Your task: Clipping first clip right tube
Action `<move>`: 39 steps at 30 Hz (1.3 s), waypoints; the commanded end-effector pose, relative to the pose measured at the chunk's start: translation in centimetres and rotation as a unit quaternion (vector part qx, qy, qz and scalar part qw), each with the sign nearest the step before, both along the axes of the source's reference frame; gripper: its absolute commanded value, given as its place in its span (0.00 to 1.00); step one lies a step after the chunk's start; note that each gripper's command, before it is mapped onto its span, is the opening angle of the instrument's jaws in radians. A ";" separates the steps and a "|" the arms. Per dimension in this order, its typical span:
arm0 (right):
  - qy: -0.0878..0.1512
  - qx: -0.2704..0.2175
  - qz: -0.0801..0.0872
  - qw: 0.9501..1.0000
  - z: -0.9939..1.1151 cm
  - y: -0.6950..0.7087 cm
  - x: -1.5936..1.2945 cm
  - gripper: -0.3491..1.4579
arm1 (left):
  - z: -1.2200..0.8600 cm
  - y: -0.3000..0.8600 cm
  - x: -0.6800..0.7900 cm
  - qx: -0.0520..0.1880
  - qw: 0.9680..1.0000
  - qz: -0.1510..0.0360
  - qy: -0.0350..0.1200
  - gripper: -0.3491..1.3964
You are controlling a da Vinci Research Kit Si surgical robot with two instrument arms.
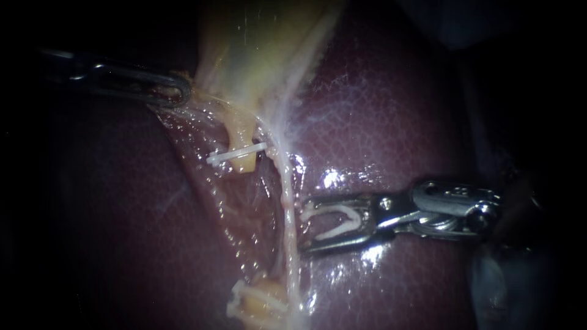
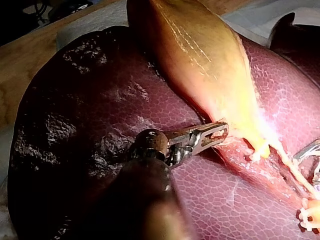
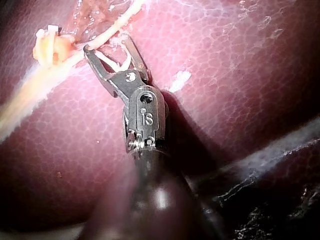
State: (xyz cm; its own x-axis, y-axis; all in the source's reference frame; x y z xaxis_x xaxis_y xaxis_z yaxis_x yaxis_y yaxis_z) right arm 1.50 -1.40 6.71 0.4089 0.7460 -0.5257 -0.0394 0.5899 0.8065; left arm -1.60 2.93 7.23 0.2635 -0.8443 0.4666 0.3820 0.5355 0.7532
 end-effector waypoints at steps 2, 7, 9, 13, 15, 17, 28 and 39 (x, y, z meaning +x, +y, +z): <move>0.002 0.000 -0.003 1.000 0.04 -0.04 0.05 0.47 | 0.00 0.00 0.00 0.000 1.000 0.000 0.000 0.00; 0.022 0.013 -0.003 1.000 0.05 -0.08 0.21 0.47 | 0.00 0.00 0.00 0.000 1.000 0.000 0.000 0.00; 0.039 0.027 0.003 0.999 0.03 -0.09 0.27 0.47 | 0.00 0.00 0.00 0.000 1.000 0.000 0.000 0.00; 0.067 0.044 0.009 0.997 -0.03 -0.12 0.40 0.47 | 0.00 0.00 -0.01 0.000 1.000 0.000 0.000 0.00; 0.077 0.051 0.010 0.996 -0.07 -0.13 0.44 0.47 | 0.00 0.00 -0.01 0.000 1.000 0.000 0.000 0.00; 0.089 0.063 0.013 0.994 -0.14 -0.15 0.45 0.47 | 0.00 0.00 -0.01 0.000 1.000 0.000 0.000 0.00; 0.138 0.104 0.008 0.985 -0.70 -0.15 0.47 0.47 | 0.00 0.00 0.00 0.000 1.000 0.000 0.000 0.00; 0.141 0.105 0.003 0.984 -0.69 -0.16 0.42 0.40 | 0.00 0.00 0.01 0.000 1.000 0.000 0.000 0.00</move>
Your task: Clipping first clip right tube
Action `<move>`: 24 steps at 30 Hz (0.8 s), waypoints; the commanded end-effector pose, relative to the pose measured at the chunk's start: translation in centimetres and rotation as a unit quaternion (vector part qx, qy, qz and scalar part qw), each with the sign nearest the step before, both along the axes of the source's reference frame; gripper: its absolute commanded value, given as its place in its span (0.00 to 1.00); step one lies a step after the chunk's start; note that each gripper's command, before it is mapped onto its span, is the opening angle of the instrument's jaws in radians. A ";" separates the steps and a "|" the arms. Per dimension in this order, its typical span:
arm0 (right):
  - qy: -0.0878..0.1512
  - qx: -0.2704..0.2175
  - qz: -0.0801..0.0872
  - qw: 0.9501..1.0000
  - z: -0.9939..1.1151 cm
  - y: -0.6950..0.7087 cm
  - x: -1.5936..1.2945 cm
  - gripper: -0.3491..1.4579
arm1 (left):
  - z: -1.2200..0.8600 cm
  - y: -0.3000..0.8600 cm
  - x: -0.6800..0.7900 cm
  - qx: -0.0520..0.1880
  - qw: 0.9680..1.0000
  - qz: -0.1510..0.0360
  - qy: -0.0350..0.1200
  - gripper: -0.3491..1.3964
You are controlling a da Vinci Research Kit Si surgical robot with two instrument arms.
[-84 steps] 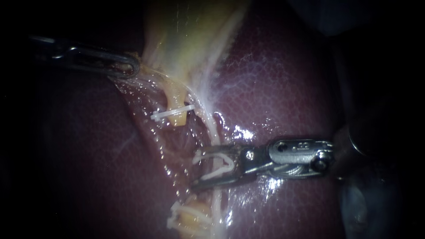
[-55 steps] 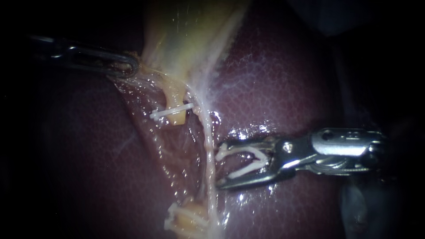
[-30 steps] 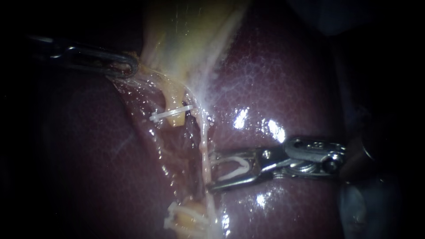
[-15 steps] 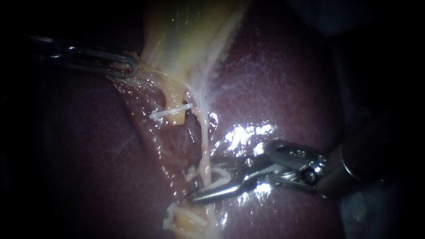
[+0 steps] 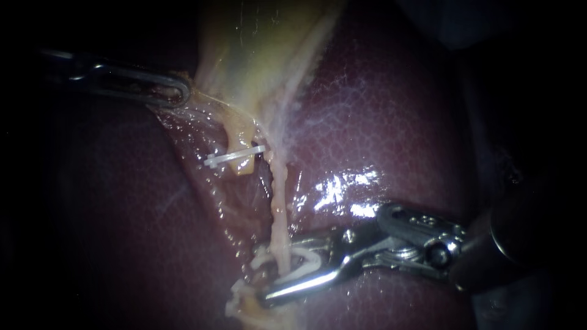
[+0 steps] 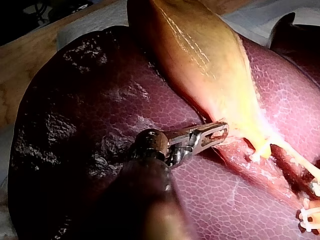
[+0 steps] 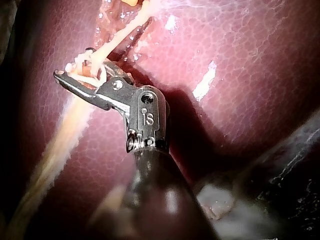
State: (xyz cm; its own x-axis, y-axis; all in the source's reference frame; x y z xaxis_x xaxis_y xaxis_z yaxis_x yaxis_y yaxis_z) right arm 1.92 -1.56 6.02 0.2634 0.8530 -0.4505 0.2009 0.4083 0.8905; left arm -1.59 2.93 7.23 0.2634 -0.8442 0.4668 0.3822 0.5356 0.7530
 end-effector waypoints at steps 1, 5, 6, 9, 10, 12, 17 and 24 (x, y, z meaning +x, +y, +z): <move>-0.001 -0.001 0.001 1.000 0.01 0.00 -0.01 0.39 | 0.00 0.00 0.00 0.000 1.000 0.000 0.000 0.00; 0.003 0.000 -0.004 1.000 0.01 0.00 -0.02 0.30 | 0.00 0.00 0.00 0.000 1.000 0.000 0.000 0.00; 0.004 0.001 -0.006 1.000 0.01 0.00 -0.02 0.27 | 0.00 0.00 0.00 0.000 1.000 0.000 0.000 0.00; 0.007 0.001 -0.011 1.000 0.01 0.00 -0.02 0.18 | 0.00 0.00 0.00 0.000 1.000 0.000 0.000 0.00; 0.009 0.001 -0.014 1.000 0.01 0.00 -0.02 0.13 | 0.00 0.00 0.00 0.000 1.000 0.000 0.000 0.00; 0.013 0.001 -0.020 1.000 0.01 0.00 -0.02 0.07 | 0.00 0.00 0.00 0.000 1.000 0.000 0.000 0.00; 0.017 0.001 -0.025 1.000 0.02 0.01 -0.01 0.00 | -0.01 0.00 0.00 0.000 1.000 0.000 0.000 0.00; 0.016 0.001 -0.025 1.000 0.02 0.01 -0.01 0.00 | -0.01 0.00 0.00 0.000 1.000 0.000 0.000 0.00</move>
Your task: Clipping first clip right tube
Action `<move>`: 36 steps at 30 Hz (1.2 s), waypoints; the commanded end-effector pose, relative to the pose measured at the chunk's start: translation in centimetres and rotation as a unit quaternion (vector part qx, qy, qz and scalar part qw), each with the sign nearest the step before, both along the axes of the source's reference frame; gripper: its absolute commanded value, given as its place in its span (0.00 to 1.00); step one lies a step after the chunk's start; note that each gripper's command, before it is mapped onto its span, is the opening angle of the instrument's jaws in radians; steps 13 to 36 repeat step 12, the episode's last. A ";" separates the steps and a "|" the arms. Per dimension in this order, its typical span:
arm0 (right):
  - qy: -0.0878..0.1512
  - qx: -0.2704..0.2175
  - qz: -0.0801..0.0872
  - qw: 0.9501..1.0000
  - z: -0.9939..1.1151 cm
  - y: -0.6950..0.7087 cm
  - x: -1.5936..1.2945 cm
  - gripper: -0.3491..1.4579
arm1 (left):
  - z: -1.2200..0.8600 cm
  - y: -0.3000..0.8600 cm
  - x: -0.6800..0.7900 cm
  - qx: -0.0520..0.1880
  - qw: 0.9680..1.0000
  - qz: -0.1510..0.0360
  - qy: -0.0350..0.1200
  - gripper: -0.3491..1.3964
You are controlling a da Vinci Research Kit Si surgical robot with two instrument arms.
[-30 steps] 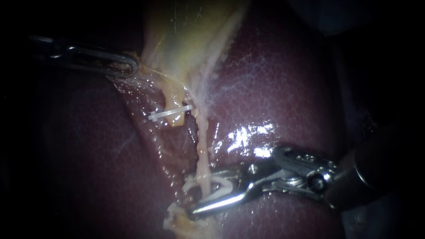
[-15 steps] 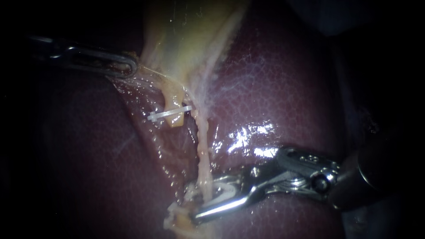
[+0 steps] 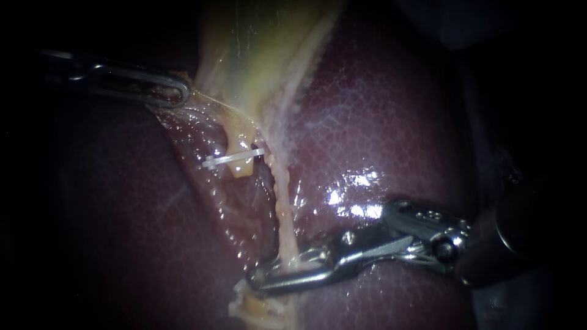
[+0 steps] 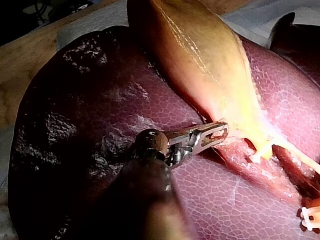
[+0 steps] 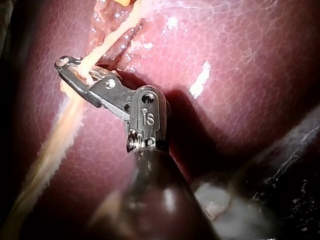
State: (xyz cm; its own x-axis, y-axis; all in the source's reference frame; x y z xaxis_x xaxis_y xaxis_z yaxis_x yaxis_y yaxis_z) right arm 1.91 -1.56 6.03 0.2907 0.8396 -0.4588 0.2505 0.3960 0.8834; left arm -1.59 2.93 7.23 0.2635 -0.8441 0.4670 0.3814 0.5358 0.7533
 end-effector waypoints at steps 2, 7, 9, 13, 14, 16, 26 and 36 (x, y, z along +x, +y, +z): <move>0.000 0.000 0.000 1.000 0.01 0.00 0.00 0.00 | 0.00 0.00 0.00 0.000 1.000 0.000 0.000 0.00; 0.000 0.000 0.000 1.000 0.02 0.01 0.00 0.00 | 0.00 0.00 0.00 0.000 1.000 0.000 0.000 0.00; 0.000 0.000 0.000 1.000 0.03 0.02 0.00 0.00 | -0.01 0.00 0.00 0.000 1.000 0.000 0.000 0.00; 0.000 0.000 0.000 1.000 0.03 0.02 0.00 0.00 | -0.01 0.01 0.00 0.000 1.000 0.000 0.000 0.00; 0.000 0.000 0.000 1.000 0.03 0.02 0.00 0.00 | -0.01 0.01 0.00 0.000 1.000 0.000 0.000 0.00; 0.000 0.000 0.000 1.000 0.03 0.02 0.00 0.00 | -0.01 0.01 0.00 0.000 1.000 0.000 0.000 0.00; 0.000 0.000 0.000 1.000 0.03 0.02 0.00 0.00 | -0.01 0.01 0.00 0.000 1.000 0.000 0.000 0.00; 0.000 0.000 0.000 1.000 0.03 0.02 0.00 0.00 | -0.01 0.01 0.00 0.000 1.000 0.000 0.000 0.00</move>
